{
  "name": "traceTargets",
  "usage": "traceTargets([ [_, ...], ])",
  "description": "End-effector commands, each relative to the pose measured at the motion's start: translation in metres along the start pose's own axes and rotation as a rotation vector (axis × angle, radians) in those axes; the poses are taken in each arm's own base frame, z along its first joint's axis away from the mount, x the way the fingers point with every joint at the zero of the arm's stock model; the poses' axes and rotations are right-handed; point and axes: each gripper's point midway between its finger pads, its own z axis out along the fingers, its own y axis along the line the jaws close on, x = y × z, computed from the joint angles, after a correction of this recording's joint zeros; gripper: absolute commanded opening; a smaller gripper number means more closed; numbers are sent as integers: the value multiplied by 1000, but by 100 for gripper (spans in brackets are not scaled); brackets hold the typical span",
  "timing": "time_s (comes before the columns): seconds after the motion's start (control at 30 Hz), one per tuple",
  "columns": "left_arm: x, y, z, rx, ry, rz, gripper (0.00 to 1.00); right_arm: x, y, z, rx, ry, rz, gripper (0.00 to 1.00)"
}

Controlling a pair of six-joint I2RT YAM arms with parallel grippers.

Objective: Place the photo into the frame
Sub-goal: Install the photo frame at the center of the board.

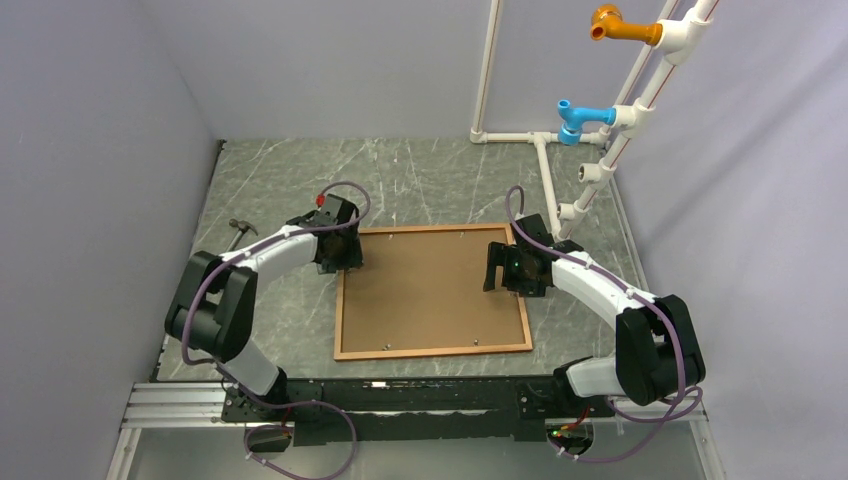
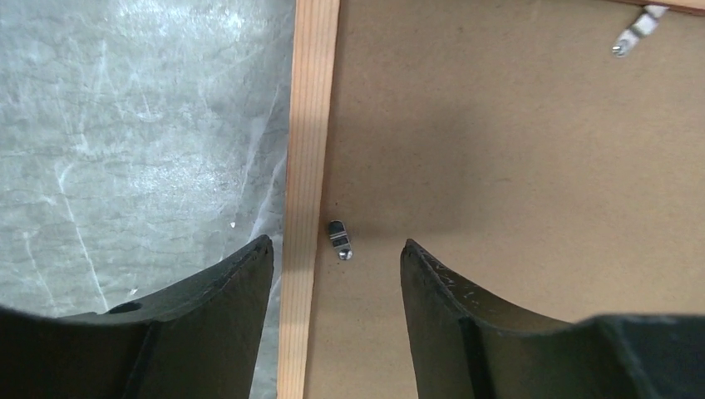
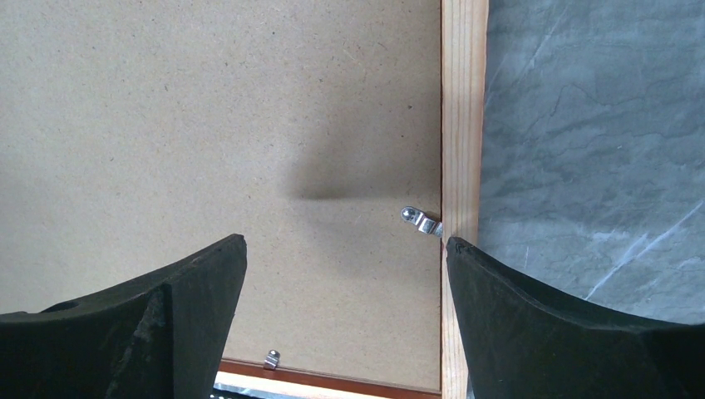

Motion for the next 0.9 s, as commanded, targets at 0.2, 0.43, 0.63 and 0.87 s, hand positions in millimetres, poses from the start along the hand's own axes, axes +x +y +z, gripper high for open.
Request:
traceTargets([
  [0.2,9,6,18,-48,21,-28,51,10,-5,8,3,37,-6,92],
  [0.43,11,7,19,-48,27,-22,4,9,-4,7,3,34,-5,92],
  [0.63,12,-2,19,5,34,-22,0,11,-5,6,6,39,-2,92],
  [0.87,0,-10,-6,59,-12,-28,21,14,-7,3,17,40,14,92],
])
